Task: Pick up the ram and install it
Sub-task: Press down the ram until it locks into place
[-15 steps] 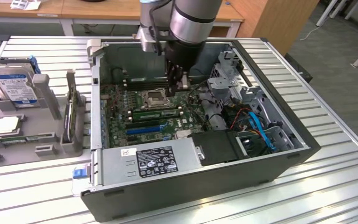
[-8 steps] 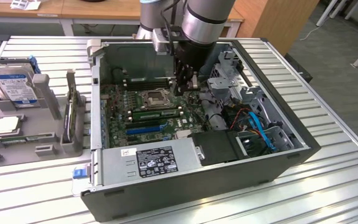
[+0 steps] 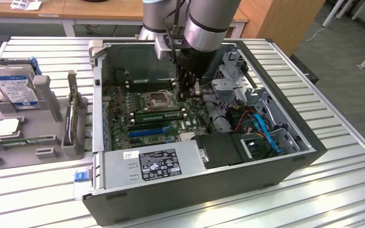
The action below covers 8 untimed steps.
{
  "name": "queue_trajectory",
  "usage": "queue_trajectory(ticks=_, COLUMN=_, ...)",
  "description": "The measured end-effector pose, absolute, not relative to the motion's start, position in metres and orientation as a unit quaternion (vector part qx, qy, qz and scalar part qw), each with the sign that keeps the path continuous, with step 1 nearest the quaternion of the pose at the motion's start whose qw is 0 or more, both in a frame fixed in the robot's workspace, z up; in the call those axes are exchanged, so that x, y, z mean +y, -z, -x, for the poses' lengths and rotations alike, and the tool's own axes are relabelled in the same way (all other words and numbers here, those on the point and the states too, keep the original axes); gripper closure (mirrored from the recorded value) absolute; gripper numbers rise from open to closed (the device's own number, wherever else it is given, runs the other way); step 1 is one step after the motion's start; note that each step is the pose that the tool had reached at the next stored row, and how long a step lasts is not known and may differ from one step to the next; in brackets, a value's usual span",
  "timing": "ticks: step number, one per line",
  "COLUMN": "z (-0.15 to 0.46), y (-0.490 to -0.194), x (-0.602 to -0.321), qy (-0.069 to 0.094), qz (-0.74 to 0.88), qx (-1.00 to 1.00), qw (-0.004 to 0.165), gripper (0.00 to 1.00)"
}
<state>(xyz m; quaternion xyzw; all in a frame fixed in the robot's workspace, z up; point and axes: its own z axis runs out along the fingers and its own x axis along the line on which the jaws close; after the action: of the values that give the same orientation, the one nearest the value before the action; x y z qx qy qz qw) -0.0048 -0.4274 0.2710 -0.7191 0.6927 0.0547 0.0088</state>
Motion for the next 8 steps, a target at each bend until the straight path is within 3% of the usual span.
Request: queue_trajectory(ticks=8, z=-0.001, y=-0.256, x=-0.427, qy=-0.055, qz=0.719, qx=0.693, qw=0.009, gripper=0.89)
